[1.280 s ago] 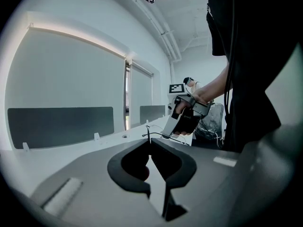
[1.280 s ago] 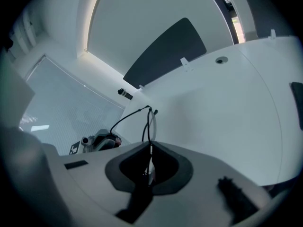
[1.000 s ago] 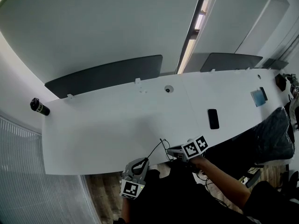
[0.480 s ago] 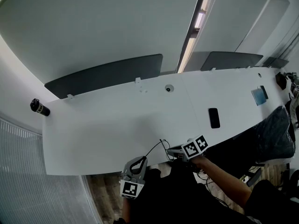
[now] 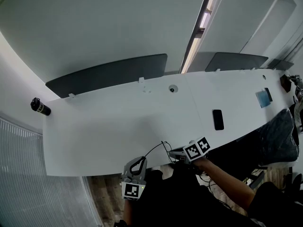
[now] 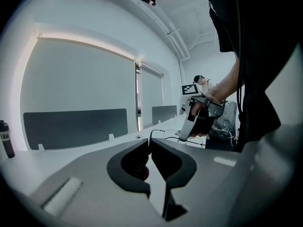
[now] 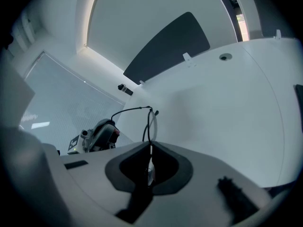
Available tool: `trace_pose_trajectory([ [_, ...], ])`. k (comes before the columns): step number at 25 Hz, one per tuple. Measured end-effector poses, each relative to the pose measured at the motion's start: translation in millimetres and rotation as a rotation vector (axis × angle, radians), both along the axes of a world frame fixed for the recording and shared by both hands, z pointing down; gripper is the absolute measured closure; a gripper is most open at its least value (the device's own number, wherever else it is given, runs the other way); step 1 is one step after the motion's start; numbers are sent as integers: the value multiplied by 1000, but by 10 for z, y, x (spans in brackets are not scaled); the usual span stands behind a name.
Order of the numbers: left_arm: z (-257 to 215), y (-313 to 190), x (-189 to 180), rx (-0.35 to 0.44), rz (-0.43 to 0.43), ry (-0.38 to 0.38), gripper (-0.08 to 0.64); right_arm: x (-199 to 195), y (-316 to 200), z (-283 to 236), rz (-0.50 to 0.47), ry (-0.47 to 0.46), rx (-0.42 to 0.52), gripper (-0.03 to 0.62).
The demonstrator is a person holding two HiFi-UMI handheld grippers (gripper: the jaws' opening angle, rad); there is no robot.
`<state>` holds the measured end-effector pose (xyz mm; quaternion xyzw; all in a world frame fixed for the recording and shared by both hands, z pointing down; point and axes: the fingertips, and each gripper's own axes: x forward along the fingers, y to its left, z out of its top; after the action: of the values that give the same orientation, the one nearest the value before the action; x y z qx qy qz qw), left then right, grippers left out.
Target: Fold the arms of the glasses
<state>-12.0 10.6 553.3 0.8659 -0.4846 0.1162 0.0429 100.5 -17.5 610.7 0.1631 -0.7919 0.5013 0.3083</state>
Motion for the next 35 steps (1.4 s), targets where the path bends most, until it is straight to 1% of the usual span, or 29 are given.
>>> trace_pose_trajectory([
  [5,-25,-12,-108,30,-58,-23,529,-58,49,10,-12,-2,-7,574],
  [8,24,7,-118,14,-76,-29,528,-56,74,23,-22,-6,-10,574],
  [11,89,0,-26,-9,-78,-30,528,43,71,5,-15,-17,-15,574],
  [13,142,-43,55,1,-55,-37,528,134,57,-17,18,-22,-17,574],
  [15,175,-78,81,31,-30,-50,528,157,43,-24,40,-18,-19,574],
  [20,134,-20,40,35,-1,-53,523,72,41,3,44,0,-32,574],
  [23,103,27,55,58,16,-41,522,33,4,14,54,2,-36,574],
  [28,106,75,150,80,65,-4,477,-12,-134,-20,99,-25,-66,574],
  [32,69,85,214,70,108,12,459,-25,-196,-32,107,-21,-79,574],
  [35,136,98,257,48,144,21,448,15,-211,-46,105,-2,-86,574],
])
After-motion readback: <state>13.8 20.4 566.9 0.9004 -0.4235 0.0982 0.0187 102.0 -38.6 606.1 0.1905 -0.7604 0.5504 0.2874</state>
